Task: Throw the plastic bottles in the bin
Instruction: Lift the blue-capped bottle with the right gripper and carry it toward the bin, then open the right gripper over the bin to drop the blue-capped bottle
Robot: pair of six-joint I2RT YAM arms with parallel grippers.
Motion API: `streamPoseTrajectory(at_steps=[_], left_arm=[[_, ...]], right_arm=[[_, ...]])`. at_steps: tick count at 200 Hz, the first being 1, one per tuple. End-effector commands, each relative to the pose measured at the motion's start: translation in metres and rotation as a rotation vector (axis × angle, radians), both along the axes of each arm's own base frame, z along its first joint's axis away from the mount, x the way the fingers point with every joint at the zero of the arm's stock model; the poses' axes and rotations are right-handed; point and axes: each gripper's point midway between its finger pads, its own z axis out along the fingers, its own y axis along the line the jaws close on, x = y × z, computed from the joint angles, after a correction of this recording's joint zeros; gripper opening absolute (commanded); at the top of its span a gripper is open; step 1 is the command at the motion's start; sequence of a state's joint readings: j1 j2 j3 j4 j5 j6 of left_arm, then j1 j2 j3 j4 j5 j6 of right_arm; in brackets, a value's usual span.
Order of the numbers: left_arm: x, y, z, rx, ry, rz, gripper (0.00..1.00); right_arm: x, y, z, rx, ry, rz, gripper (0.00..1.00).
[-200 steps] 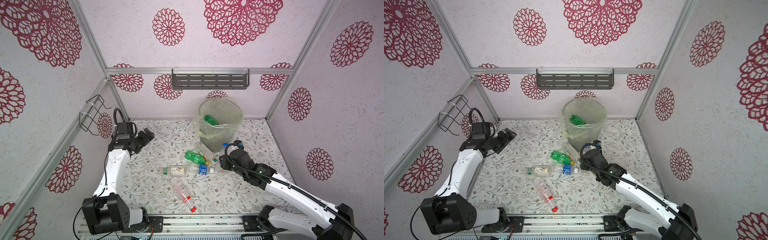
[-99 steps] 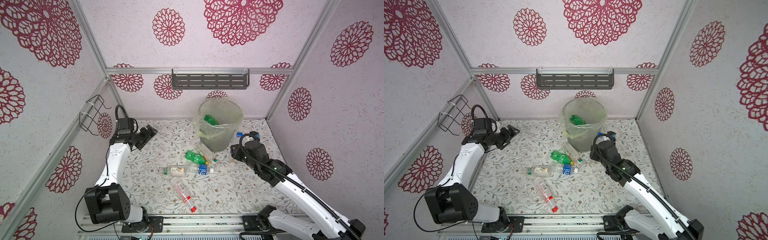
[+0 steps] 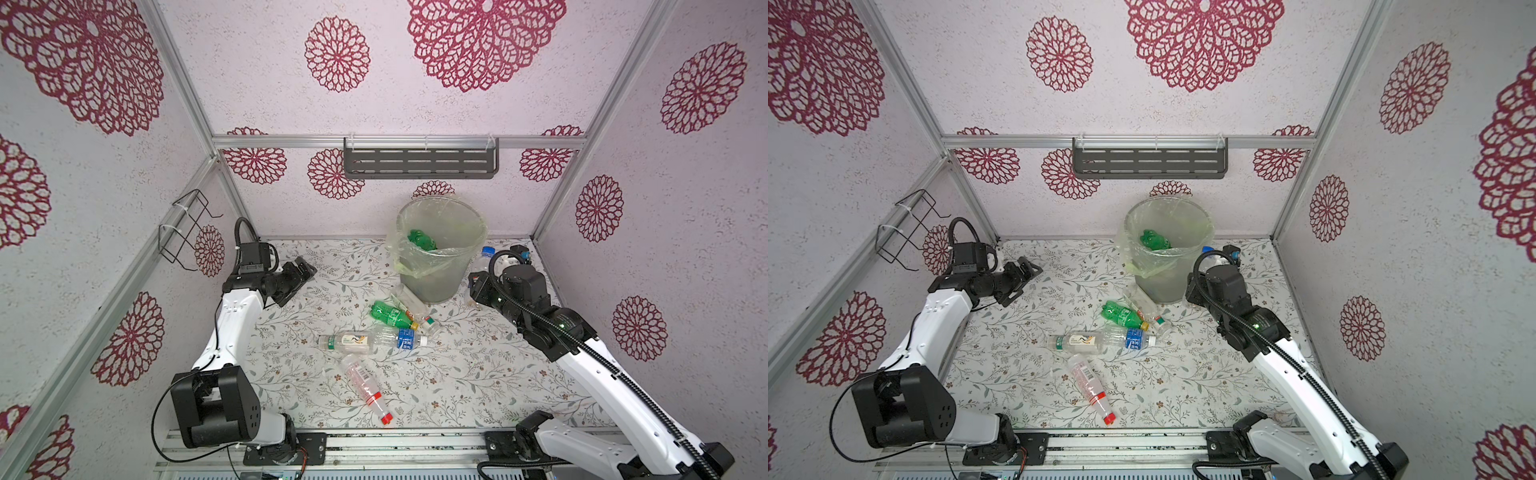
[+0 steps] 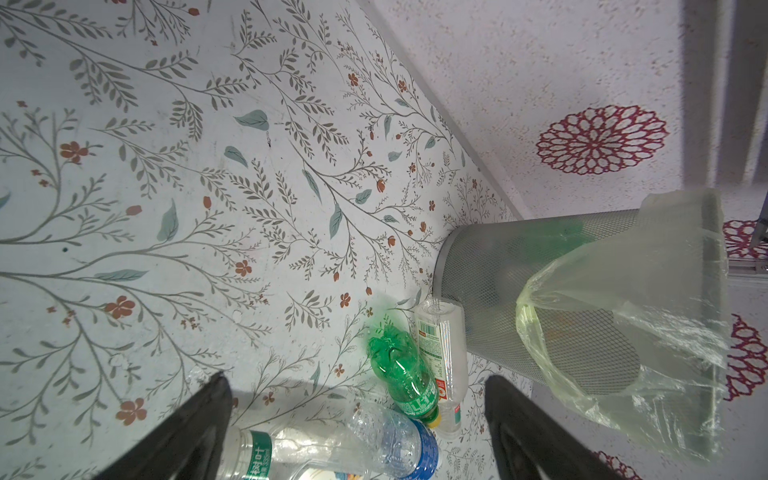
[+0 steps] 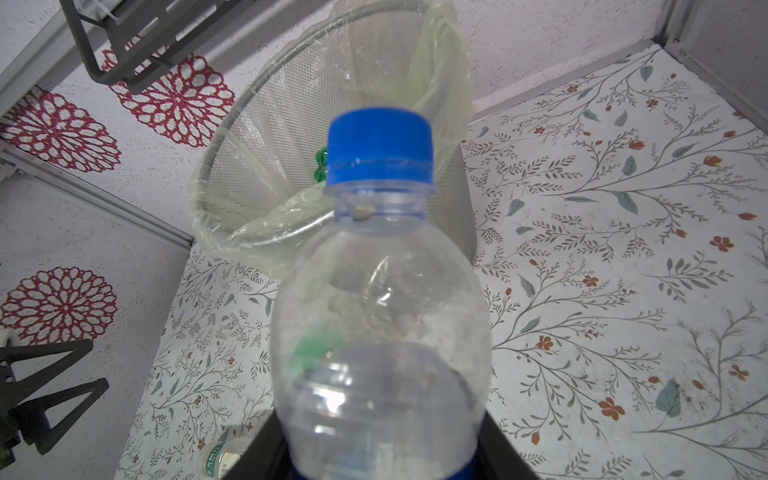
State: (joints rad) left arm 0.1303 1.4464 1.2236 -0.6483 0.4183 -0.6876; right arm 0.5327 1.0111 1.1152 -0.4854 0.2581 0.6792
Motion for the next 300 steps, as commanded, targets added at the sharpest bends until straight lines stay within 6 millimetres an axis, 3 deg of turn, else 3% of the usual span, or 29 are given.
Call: streamPoseTrajectory(at_steps=[1,32,63,88,98,126,144,151,153,168,176,187,214,245,286,300], left_arm=[[-0.001,0.002,0.008,0.004,-0.031,-0.006,0.97],[-0.001,0.002,0.006,-0.001,-0.029,-0.002,0.97],[0.0,0.001,0.004,-0.01,-0.021,-0.005,0.97],[-0.001,0.0,0.005,-0.01,-0.022,-0.005,0.97],[-0.001,0.001,0.005,-0.01,-0.022,-0.003,0.97],[-0.001,0.004,0.005,-0.01,-0.022,0.004,0.97],[-0.001,0.006,0.006,-0.011,-0.025,0.01,0.97],[-0.002,0.008,0.005,-0.011,-0.024,0.015,0.97],[-0.002,0.009,0.005,-0.011,-0.023,0.017,0.97],[-0.002,0.012,0.005,-0.013,-0.024,0.025,0.97],[-0.002,0.014,0.005,-0.016,-0.023,0.03,0.97],[-0.003,0.015,0.006,-0.016,-0.026,0.035,0.97],[-0.004,0.019,0.008,-0.011,-0.034,0.043,0.97],[-0.003,0.019,0.008,-0.028,-0.036,0.046,0.97],[-0.002,0.02,0.004,-0.04,-0.029,0.048,0.97],[-0.002,0.02,0.003,-0.038,-0.027,0.048,0.97]], right_arm=[[-0.012,-0.012,0.016,0.016,-0.063,-0.011,0.48],[-0.026,-0.022,0.009,0.036,-0.074,-0.028,0.48],[-0.024,-0.017,0.012,0.048,-0.087,-0.007,0.48],[-0.009,-0.004,0.03,0.03,-0.107,0.03,0.49],[0.001,0.003,0.047,0.022,-0.13,0.043,0.48],[0.046,0.024,0.095,-0.03,-0.181,0.058,0.49],[0.093,0.036,0.115,-0.072,-0.174,0.03,0.5],[0.109,0.04,0.124,-0.078,-0.171,0.02,0.58],[0.117,0.042,0.118,-0.089,-0.154,0.019,0.61],[0.155,0.049,0.122,-0.111,-0.107,0.002,0.9],[0.166,0.054,0.133,-0.103,-0.113,0.002,0.98],[0.173,0.06,0.142,-0.083,-0.118,0.003,0.99],[0.161,0.065,0.16,-0.038,-0.179,0.027,0.99],[0.127,0.056,0.152,0.022,-0.244,0.059,0.99],[0.082,0.032,0.116,0.038,-0.239,0.047,0.99],[0.07,0.025,0.095,0.037,-0.214,0.037,0.99]])
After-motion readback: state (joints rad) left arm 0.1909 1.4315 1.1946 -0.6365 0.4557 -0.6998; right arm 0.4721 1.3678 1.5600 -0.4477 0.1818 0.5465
